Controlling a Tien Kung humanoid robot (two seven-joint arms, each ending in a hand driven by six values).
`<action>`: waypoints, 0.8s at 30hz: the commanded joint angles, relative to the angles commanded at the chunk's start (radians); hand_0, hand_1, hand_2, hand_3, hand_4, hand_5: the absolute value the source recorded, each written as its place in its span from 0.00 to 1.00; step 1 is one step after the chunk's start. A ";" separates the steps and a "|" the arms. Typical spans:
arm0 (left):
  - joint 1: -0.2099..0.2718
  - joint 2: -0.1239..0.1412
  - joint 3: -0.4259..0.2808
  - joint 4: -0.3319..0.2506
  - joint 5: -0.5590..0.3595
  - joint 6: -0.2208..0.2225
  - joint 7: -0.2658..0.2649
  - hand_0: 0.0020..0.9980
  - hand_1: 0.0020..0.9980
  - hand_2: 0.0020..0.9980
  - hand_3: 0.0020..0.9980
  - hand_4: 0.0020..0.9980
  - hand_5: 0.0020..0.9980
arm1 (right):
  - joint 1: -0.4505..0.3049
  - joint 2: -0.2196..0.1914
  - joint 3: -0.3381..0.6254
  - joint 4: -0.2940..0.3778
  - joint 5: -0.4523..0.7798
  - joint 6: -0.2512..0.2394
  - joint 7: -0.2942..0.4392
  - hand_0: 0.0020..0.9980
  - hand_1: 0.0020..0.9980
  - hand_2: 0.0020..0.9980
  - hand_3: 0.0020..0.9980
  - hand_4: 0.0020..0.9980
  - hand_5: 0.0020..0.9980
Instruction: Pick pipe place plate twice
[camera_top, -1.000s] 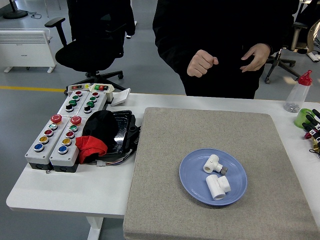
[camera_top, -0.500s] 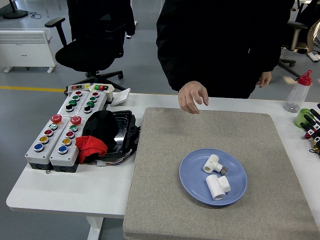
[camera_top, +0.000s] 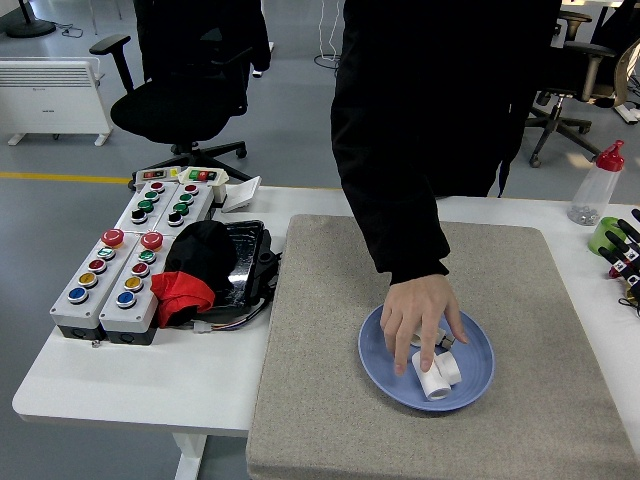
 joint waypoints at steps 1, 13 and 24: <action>0.000 0.000 0.000 0.000 0.001 0.000 0.000 0.67 0.66 0.68 0.62 0.49 1.00 | 0.000 0.000 0.000 0.000 0.000 0.000 0.000 0.88 0.83 0.88 0.83 0.61 0.63; 0.006 -0.001 -0.012 -0.001 0.017 -0.003 0.005 0.67 0.66 0.68 0.62 0.49 1.00 | -0.004 0.005 -0.008 -0.009 0.000 -0.004 -0.002 0.87 0.83 0.88 0.83 0.61 0.62; 0.013 -0.002 -0.028 0.000 0.041 -0.006 0.007 0.67 0.66 0.68 0.62 0.49 1.00 | -0.019 0.012 -0.004 -0.017 0.004 -0.011 0.017 0.87 0.83 0.88 0.82 0.61 0.62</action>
